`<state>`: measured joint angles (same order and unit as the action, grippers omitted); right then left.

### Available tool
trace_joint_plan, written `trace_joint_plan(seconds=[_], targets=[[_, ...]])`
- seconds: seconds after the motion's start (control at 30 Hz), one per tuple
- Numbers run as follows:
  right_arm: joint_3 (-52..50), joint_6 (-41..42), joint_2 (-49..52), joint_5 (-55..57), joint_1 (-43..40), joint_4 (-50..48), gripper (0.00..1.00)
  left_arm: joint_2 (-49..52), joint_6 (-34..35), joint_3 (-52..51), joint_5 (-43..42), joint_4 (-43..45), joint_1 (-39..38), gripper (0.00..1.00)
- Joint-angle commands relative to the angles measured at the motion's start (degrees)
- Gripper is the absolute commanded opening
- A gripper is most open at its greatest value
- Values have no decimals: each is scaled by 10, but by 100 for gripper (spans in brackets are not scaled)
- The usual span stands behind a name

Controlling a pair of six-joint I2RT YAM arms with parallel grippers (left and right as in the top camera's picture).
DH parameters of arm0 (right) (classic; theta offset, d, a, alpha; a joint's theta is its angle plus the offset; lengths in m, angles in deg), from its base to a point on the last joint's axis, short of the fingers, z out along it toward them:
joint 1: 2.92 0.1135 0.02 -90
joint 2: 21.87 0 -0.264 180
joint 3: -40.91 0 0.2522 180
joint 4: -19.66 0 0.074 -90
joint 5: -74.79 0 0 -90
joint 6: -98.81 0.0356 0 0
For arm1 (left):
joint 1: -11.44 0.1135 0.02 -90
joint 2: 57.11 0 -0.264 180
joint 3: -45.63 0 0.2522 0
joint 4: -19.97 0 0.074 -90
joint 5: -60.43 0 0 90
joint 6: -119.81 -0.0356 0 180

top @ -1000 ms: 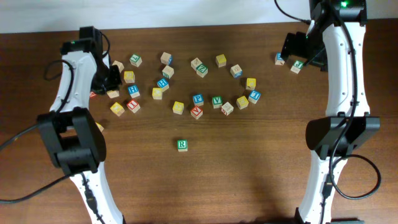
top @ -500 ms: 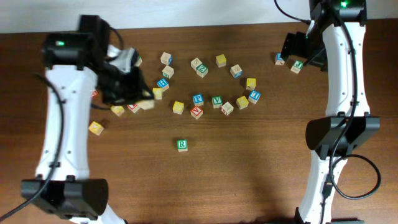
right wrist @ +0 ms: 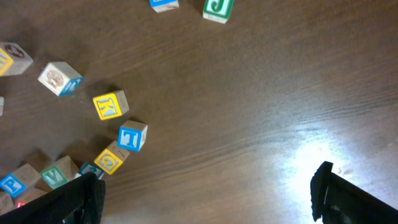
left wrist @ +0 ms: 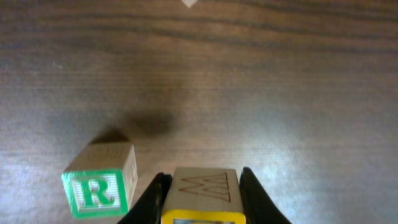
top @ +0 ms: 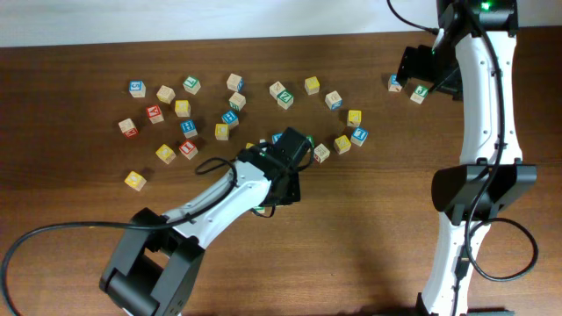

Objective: Spell out RSS
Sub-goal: 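Carry the S block right toward the center blocks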

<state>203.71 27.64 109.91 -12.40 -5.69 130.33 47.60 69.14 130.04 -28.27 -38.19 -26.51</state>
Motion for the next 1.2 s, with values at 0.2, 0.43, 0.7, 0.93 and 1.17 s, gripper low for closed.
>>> trace_joint_plan(seconds=[0.2,0.43,0.7,0.93,1.17], targets=[[0,-4,-7,5,-3,2,98,7,17,-35,48,60,-22,20],[0,-4,-7,5,-3,2,98,7,18,-36,47,52,-22,32],[0,-4,-7,5,-3,2,98,7,14,-36,46,51,-22,40],[0,-4,-7,5,-3,2,98,24,-5,-42,-3,46,-22,49],[0,-4,-7,5,-3,2,98,28,-6,-40,-10,49,-20,16]])
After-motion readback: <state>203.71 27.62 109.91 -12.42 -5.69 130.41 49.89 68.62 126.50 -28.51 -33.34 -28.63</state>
